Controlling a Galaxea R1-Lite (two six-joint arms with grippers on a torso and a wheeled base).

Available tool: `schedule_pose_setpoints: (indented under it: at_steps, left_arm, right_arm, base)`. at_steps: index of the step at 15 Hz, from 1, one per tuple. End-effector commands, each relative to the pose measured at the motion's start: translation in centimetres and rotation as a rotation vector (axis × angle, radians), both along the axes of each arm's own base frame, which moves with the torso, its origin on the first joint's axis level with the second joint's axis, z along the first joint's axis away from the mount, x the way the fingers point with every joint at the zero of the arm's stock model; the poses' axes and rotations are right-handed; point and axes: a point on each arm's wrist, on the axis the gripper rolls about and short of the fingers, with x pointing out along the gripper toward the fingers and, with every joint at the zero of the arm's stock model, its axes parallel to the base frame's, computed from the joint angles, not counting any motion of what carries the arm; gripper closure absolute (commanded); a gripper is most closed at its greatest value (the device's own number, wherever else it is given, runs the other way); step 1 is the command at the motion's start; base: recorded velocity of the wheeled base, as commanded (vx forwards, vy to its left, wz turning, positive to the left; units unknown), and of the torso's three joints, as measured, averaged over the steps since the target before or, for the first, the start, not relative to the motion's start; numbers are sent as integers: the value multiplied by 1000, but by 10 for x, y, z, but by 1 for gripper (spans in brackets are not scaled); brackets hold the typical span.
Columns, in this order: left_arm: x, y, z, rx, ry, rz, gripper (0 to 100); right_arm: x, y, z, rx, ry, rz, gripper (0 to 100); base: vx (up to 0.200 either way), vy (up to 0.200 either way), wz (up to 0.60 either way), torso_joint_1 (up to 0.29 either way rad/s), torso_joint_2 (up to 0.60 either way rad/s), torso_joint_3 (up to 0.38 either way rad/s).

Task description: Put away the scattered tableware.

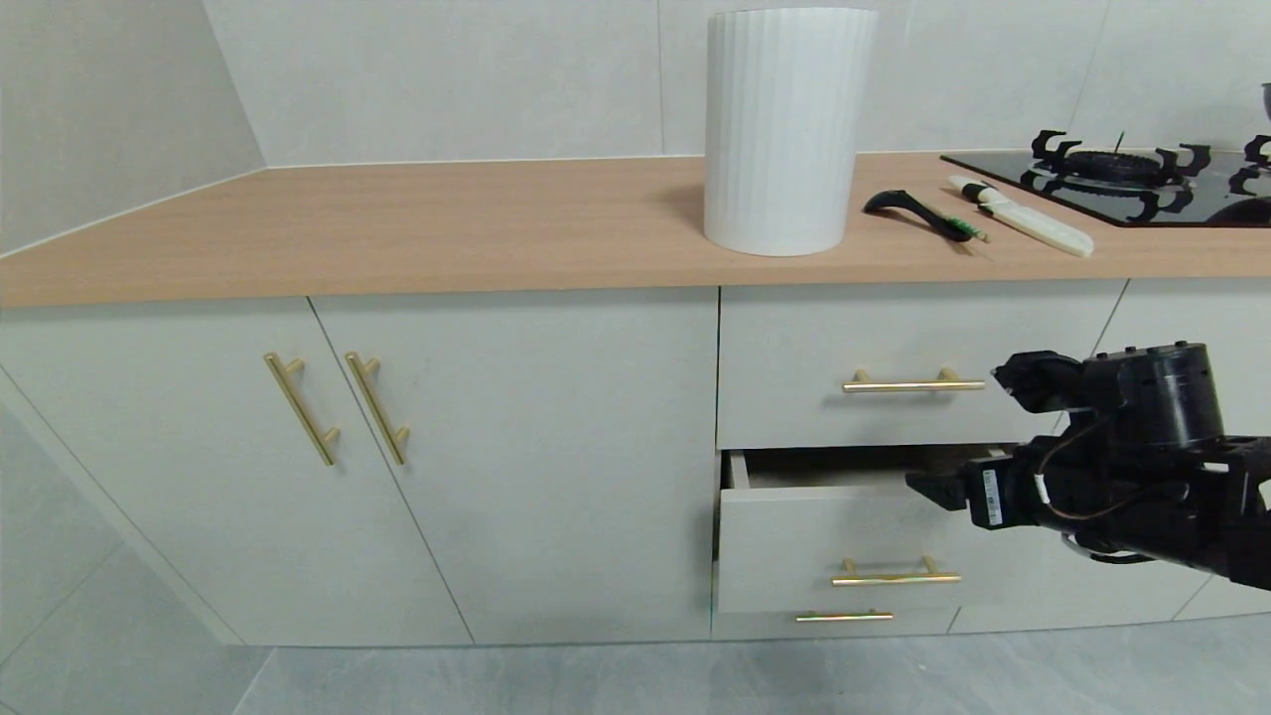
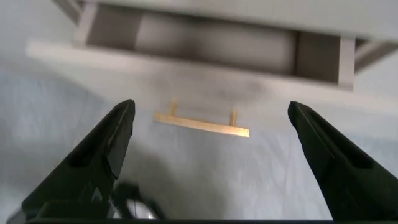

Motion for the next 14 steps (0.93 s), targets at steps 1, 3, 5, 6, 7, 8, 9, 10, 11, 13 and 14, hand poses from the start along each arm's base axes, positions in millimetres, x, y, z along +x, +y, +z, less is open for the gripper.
schedule_pose_setpoints:
  at_steps: [1,3,5,6,7,8,9,10,11,13,14]
  left_arm:
    - [0,0,0,0,1,0,0]
    - [0,0,0,0,1,0,0]
    - [0,0,0,0,1,0,0]
    - [0,0,0,0,1,0,0]
    - [0,0,0,0,1,0,0]
    - [0,0,0,0,1,-1,0]
    - [0,0,0,0,1,0,0]
    - [0,0,0,0,1,0,0]
    - [0,0,0,0,1,0,0]
    - [0,0,0,0,1,0,0]
    - [0,0,0,0,1,0,0]
  right_arm:
    - [16,10,-34,-3,53,-11,0]
    - [30,15,-53,-4,28,-81,0]
    - [37,20,-62,2,-17,-100,0]
    - [39,21,-65,15,-33,-105,0]
    - [41,22,-66,23,-41,-110,0]
    - [44,23,-70,29,-51,-112,0]
    - [47,24,-74,32,-57,-112,0]
    - [49,25,-79,32,-58,-112,0]
    - [50,25,-79,33,-60,-112,0]
    - [58,27,-87,31,-115,-153,0]
    - [59,27,-90,32,-121,-154,0]
  base:
    - [0,0,0,0,0,0]
    - [0,0,0,0,0,0]
    - [0,0,0,0,0,0]
    - [0,0,0,0,0,0]
    - [0,0,0,0,0,0]
    - [0,0,0,0,0,0]
    - [0,0,0,0,0,0]
    - [0,0,0,0,0,0]
    - [0,0,0,0,0,0]
    - [0,0,0,0,0,0]
    - [0,0,0,0,0,0]
